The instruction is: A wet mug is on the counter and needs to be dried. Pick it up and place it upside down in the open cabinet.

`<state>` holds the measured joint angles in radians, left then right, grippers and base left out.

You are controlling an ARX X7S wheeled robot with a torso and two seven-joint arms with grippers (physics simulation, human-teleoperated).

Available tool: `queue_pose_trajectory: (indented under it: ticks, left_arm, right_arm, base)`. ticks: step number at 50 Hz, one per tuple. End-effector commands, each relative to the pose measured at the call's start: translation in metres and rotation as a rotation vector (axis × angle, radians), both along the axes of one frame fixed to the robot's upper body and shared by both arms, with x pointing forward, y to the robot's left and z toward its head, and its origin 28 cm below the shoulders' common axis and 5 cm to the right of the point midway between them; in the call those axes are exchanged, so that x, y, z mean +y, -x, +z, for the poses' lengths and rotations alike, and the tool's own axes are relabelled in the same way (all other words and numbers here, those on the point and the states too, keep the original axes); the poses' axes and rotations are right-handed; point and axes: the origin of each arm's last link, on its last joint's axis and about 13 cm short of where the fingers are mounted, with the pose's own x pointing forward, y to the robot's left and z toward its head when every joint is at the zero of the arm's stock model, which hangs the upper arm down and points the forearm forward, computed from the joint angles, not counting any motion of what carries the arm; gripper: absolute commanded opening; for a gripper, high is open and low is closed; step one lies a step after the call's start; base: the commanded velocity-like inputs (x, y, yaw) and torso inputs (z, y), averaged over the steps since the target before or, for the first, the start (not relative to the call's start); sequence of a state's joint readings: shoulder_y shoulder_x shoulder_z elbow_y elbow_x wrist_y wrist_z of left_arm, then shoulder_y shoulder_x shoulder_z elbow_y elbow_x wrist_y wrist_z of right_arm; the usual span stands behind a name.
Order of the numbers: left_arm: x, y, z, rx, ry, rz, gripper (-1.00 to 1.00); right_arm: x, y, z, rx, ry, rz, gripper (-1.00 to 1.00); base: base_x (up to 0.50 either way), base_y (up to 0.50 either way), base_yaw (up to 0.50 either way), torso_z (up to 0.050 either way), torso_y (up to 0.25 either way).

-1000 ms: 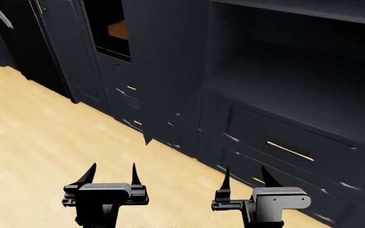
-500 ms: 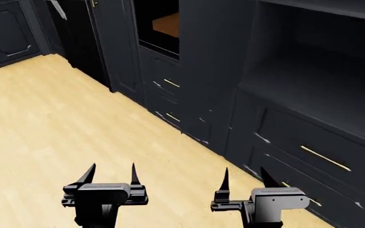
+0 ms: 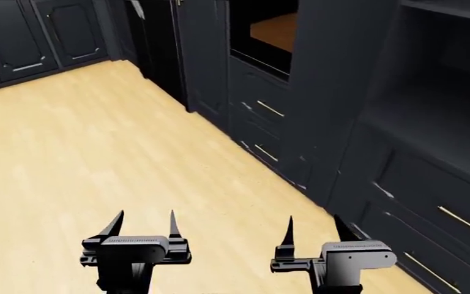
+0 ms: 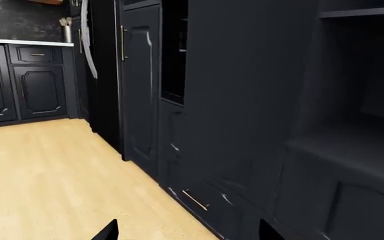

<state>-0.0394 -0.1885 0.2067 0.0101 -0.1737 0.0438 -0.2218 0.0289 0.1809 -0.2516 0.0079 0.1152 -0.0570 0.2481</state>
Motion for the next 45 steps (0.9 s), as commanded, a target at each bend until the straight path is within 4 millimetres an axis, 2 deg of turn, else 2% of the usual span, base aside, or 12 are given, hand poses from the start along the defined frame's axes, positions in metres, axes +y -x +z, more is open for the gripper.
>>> queue_pose_trajectory:
  ticks: [1, 45]
  left_arm:
    - [-0.0004, -0.0003, 0.0006, 0.000, 0.000, -0.001, 1.00]
    - [-0.0003, -0.0001, 0.0005, 0.000, 0.003, 0.001, 1.00]
  right_arm:
    - [0.0004, 0.0000, -0.0001, -0.001, 0.004, 0.001, 1.00]
    - [0.0022, -0.0005, -0.0016, 0.002, 0.015, 0.005, 1.00]
  base:
    - [0.00, 0.00, 0.50, 0.000, 0.000]
    - [0.00, 0.00, 0.50, 0.000, 0.000]
